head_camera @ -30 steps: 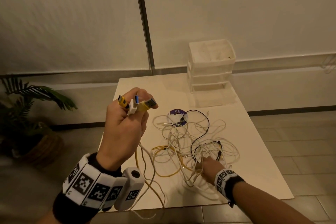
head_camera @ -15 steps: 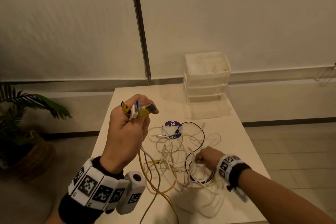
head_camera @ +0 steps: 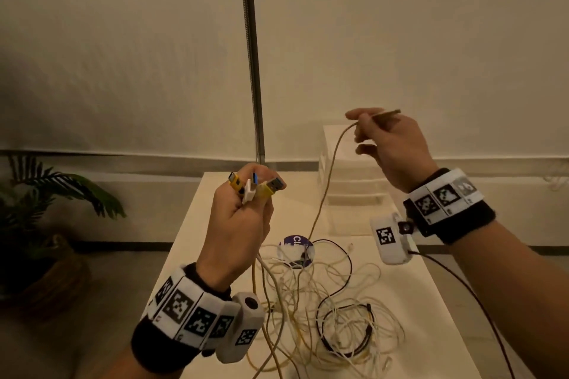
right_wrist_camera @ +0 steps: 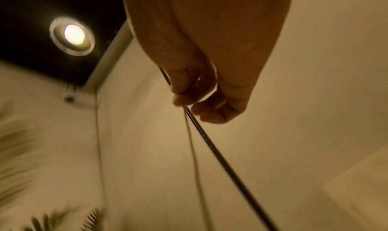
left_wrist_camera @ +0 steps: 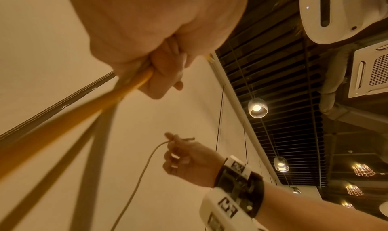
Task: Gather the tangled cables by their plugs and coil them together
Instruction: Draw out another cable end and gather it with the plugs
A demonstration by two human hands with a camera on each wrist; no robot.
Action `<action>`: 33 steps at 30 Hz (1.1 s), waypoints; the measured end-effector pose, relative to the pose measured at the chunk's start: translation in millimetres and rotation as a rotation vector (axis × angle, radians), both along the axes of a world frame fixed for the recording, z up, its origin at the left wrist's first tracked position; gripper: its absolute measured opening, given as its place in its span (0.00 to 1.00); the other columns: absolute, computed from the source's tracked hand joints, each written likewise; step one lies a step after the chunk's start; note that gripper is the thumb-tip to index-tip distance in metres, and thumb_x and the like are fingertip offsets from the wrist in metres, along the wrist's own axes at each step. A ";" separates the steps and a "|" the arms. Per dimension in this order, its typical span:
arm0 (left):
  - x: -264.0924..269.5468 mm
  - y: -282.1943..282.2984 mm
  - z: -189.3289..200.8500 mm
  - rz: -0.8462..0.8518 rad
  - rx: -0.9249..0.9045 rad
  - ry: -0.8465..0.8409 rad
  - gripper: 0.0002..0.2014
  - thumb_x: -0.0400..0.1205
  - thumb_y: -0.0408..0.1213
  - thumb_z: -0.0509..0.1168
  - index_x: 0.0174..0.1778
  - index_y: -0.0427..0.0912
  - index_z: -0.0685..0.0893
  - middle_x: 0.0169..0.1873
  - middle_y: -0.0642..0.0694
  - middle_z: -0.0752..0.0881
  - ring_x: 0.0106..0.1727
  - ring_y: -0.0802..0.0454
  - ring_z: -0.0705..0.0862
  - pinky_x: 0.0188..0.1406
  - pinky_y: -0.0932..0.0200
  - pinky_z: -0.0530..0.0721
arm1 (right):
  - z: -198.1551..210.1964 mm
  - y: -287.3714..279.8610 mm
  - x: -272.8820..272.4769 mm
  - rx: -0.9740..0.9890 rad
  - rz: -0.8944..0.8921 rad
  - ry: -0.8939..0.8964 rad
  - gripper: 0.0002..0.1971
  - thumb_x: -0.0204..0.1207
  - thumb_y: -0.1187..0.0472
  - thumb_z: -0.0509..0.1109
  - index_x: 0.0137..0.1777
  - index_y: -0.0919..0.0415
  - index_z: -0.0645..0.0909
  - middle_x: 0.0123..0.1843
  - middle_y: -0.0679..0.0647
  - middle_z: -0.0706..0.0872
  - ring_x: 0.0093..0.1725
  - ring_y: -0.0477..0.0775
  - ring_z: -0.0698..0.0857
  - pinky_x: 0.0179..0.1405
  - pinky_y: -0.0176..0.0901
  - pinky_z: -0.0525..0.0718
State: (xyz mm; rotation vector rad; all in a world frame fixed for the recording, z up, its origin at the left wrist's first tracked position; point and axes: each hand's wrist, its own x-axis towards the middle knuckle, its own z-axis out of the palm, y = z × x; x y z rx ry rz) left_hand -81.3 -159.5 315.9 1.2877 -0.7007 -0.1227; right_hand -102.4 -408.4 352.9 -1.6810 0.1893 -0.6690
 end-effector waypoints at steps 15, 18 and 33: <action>6.3 -5.9 -7.2 -0.073 0.050 0.163 0.13 0.82 0.38 0.58 0.56 0.44 0.86 0.24 0.34 0.66 0.21 0.44 0.65 0.21 0.60 0.62 | -39.4 136.8 -50.9 -0.031 0.329 0.167 0.20 0.86 0.54 0.54 0.40 0.66 0.77 0.28 0.56 0.74 0.26 0.48 0.70 0.28 0.46 0.72; 5.9 -2.7 -10.9 -0.164 0.064 0.164 0.21 0.81 0.53 0.60 0.58 0.41 0.86 0.26 0.21 0.66 0.22 0.27 0.63 0.23 0.47 0.58 | -35.7 141.3 -49.7 -0.185 0.308 0.155 0.20 0.87 0.55 0.54 0.39 0.62 0.81 0.30 0.51 0.85 0.26 0.39 0.78 0.28 0.27 0.73; 9.5 2.3 -6.9 -0.100 0.172 0.117 0.24 0.84 0.57 0.56 0.49 0.43 0.91 0.25 0.37 0.67 0.22 0.50 0.65 0.22 0.62 0.62 | -45.4 145.4 -46.1 -0.435 0.243 0.164 0.14 0.84 0.58 0.58 0.37 0.47 0.74 0.27 0.39 0.81 0.28 0.42 0.79 0.29 0.31 0.72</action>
